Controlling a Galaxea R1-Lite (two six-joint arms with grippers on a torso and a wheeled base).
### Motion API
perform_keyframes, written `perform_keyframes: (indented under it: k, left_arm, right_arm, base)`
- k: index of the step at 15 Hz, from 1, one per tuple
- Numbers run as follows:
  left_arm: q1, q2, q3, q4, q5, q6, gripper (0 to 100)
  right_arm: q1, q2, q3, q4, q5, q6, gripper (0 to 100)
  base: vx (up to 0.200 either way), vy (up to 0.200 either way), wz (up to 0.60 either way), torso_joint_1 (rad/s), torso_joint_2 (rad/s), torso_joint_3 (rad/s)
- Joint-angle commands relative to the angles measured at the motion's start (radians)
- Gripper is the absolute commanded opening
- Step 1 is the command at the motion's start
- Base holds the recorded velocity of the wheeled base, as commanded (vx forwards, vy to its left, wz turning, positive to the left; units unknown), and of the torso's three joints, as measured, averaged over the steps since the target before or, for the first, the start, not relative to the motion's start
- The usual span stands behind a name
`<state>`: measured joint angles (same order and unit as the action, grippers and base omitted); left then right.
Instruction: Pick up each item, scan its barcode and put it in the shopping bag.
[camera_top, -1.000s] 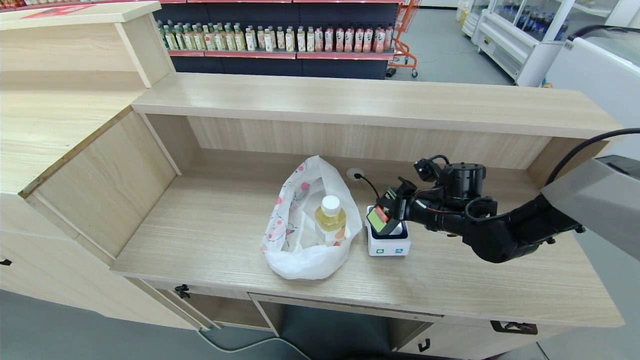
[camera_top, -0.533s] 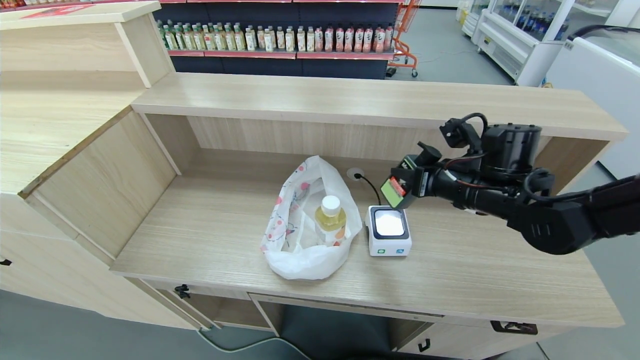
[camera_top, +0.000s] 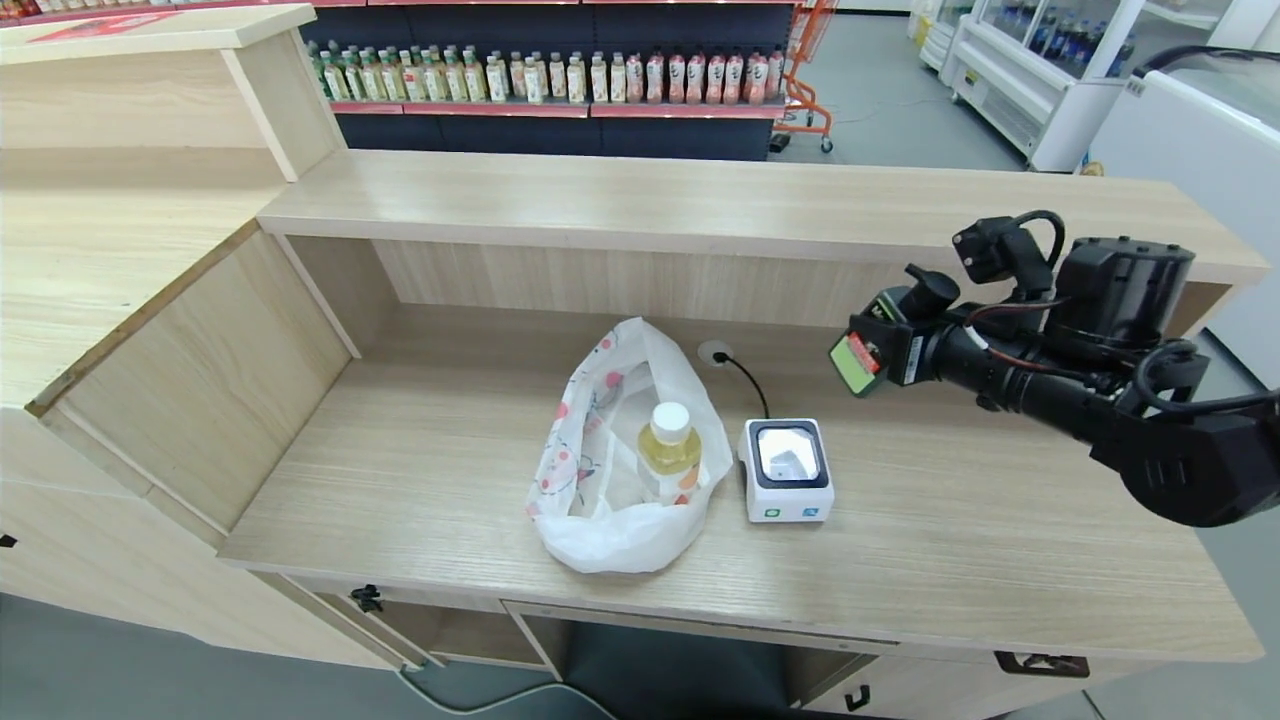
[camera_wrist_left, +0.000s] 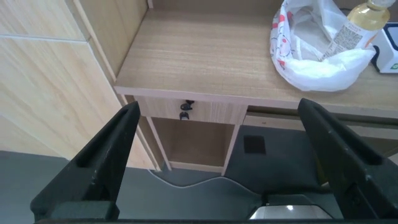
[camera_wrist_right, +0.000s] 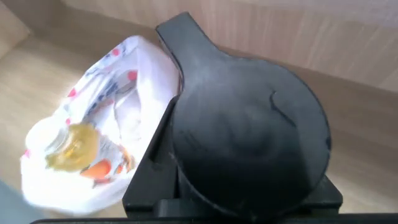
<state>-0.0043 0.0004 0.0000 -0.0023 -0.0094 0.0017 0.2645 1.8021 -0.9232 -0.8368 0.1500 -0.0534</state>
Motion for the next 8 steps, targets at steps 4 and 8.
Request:
perform_keyframes:
  k: [4, 8]
  left_arm:
    - [0.0, 0.0, 0.0, -0.001, 0.0, 0.0, 100]
    - [0.0, 0.0, 0.0, -0.001, 0.0, 0.001, 100]
  right_arm:
    - [0.009, 0.054, -0.082, -0.001, 0.02, 0.003, 0]
    - [0.142, 0.098, -0.174, 0.021, 0.072, -0.026, 0]
  base:
    - [0.0, 0.2, 0.0, 0.005, 0.0, 0.0]
    - [0.0, 0.05, 0.0, 0.002, 0.0, 0.003]
